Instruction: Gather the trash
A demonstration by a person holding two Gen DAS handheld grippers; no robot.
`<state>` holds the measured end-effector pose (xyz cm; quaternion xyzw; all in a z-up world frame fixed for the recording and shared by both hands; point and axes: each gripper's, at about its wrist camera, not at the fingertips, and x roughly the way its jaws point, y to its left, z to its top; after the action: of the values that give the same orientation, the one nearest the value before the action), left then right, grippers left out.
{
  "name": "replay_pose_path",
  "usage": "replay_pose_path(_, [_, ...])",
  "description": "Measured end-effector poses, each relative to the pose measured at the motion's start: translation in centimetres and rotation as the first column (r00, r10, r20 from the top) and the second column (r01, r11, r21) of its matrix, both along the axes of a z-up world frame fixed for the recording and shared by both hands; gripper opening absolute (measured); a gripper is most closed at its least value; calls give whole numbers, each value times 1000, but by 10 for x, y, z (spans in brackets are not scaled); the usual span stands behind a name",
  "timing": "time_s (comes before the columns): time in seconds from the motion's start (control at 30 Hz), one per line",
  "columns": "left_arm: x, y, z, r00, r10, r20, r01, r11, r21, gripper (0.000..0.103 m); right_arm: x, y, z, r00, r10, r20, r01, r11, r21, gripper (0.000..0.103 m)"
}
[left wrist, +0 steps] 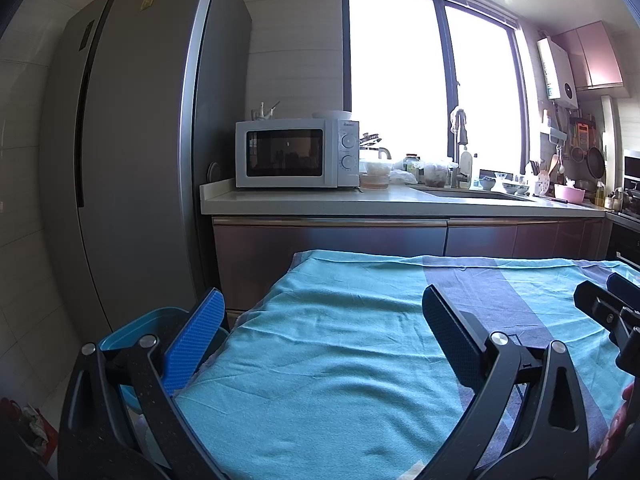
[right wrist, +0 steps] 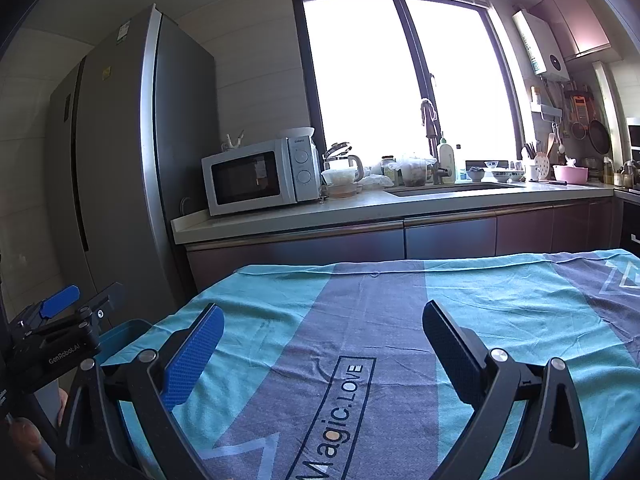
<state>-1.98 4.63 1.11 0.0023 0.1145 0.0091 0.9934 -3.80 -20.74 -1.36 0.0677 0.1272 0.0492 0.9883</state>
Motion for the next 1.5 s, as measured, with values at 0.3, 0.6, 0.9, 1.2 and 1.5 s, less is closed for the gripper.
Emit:
replay_pose_path(0.3, [1, -1, 0, 1000, -1, -1, 1, 1000, 0, 98, 0, -1, 1, 1000, 0, 1, 0, 1000, -1, 96])
replay_pose_path(0.6, [4, 0, 0, 1000, -6, -6, 6, 1000, 1, 98, 1, -1, 2, 1000, 1, 2, -1, 1000, -4, 96])
replay_pose_path(0.9, [5, 0, -1, 1000, -6, -4, 6, 1000, 1, 98, 4, -2, 3, 1000, 3, 1, -3, 1000, -5, 96])
replay_pose_path(1.2, [6, 0, -1, 1000, -7, -5, 7, 1000, 1, 98, 4, -2, 3, 1000, 3, 2, -3, 1000, -6, 96])
replay_pose_path(1.5, [5, 0, -3, 1000, -5, -3, 5, 1000, 1, 98, 5, -3, 2, 1000, 5, 1, -4, 1000, -7, 96])
